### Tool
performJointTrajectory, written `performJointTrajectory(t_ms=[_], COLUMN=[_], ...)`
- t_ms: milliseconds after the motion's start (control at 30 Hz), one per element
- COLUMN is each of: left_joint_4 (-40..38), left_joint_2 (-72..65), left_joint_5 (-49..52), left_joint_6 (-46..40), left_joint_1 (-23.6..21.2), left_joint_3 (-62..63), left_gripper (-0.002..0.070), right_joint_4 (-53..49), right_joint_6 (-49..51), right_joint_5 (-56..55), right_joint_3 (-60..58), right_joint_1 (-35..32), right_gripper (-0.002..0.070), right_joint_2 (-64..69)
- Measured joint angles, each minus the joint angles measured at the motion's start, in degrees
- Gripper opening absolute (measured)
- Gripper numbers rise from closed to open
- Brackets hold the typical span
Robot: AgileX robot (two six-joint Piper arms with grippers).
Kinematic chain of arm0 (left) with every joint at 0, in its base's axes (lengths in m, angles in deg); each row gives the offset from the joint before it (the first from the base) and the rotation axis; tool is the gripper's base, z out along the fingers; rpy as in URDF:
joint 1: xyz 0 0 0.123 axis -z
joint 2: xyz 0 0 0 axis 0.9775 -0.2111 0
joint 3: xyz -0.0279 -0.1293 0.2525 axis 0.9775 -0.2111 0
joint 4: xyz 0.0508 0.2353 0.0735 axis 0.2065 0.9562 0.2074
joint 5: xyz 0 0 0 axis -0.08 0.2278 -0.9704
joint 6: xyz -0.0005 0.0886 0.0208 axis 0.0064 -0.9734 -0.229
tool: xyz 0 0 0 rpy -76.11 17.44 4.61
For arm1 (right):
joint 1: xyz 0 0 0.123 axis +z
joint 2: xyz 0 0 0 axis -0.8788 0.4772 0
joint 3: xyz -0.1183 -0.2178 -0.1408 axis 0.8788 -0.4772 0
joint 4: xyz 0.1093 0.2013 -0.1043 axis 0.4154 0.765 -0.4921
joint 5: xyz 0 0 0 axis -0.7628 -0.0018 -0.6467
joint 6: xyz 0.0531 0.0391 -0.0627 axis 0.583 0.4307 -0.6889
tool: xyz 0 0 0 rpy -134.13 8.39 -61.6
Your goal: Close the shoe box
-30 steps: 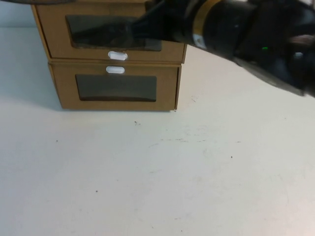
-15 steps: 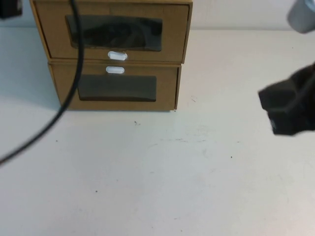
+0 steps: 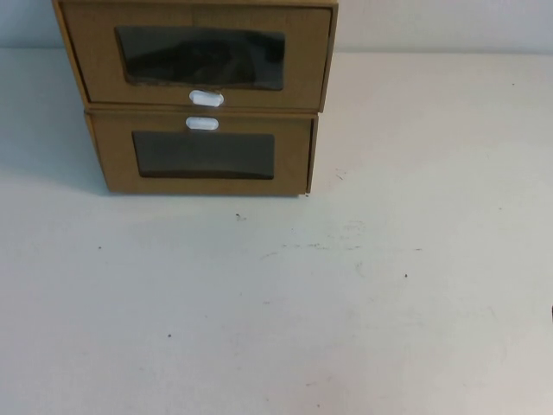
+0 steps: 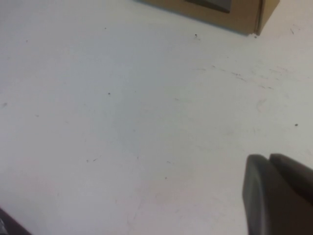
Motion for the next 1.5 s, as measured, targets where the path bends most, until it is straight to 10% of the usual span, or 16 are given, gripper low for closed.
performJointTrajectory(t_ms=[433, 1267, 1500], left_joint_4=[-7.8, -10.6, -10.7], left_joint_2=[6.4, 6.4, 6.4], left_joint_5=[-7.8, -8.2, -8.2], left_joint_6=[0.6, 0.4, 0.4], left_joint_1=[0.0, 0.0, 0.0], left_joint_3=[-20.6, -21.6, -21.6], left_gripper=[-0.0002, -0.0002, -0.0002], right_joint_4=[4.6, -0.6, -8.6], right_joint_6=[0.1, 0.7, 5.6], right_joint_5=[-16.0, -18.7, -25.9], right_joint_3=[-16.9, -19.4, -27.7], right_joint_1=[0.0, 0.0, -15.4], right_gripper=[-0.0013, -0.0013, -0.0013], right_joint_2=[-11.4, -11.4, -13.3])
